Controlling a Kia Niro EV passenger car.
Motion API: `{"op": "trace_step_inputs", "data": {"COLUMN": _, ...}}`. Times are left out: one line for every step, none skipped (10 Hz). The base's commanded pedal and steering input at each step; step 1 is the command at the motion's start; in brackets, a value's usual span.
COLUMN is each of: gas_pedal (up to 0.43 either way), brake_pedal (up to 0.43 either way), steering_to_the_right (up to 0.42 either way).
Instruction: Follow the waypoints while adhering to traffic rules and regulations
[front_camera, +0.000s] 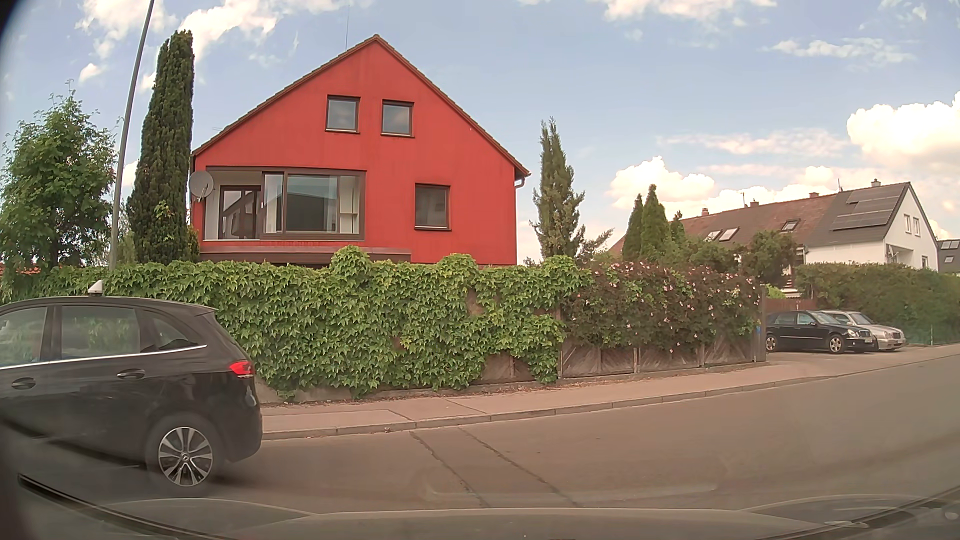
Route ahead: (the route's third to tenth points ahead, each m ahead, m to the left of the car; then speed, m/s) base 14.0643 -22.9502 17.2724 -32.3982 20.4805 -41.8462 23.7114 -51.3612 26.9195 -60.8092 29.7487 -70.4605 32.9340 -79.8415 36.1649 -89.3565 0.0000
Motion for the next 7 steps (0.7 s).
{"op": "trace_step_inputs", "data": {"gas_pedal": 0.0, "brake_pedal": 0.64, "steering_to_the_right": 0.552}}
{"op": "trace_step_inputs", "data": {"gas_pedal": 0.0, "brake_pedal": 0.64, "steering_to_the_right": 0.552}}
{"op": "trace_step_inputs", "data": {"gas_pedal": 0.0, "brake_pedal": 0.64, "steering_to_the_right": 0.552}}
{"op": "trace_step_inputs", "data": {"gas_pedal": 0.0, "brake_pedal": 0.64, "steering_to_the_right": 0.552}}
{"op": "trace_step_inputs", "data": {"gas_pedal": 0.0, "brake_pedal": 0.646, "steering_to_the_right": 0.552}}
{"op": "trace_step_inputs", "data": {"gas_pedal": 0.0, "brake_pedal": 0.646, "steering_to_the_right": 0.553}}
{"op": "trace_step_inputs", "data": {"gas_pedal": 0.0, "brake_pedal": 0.646, "steering_to_the_right": 0.552}}
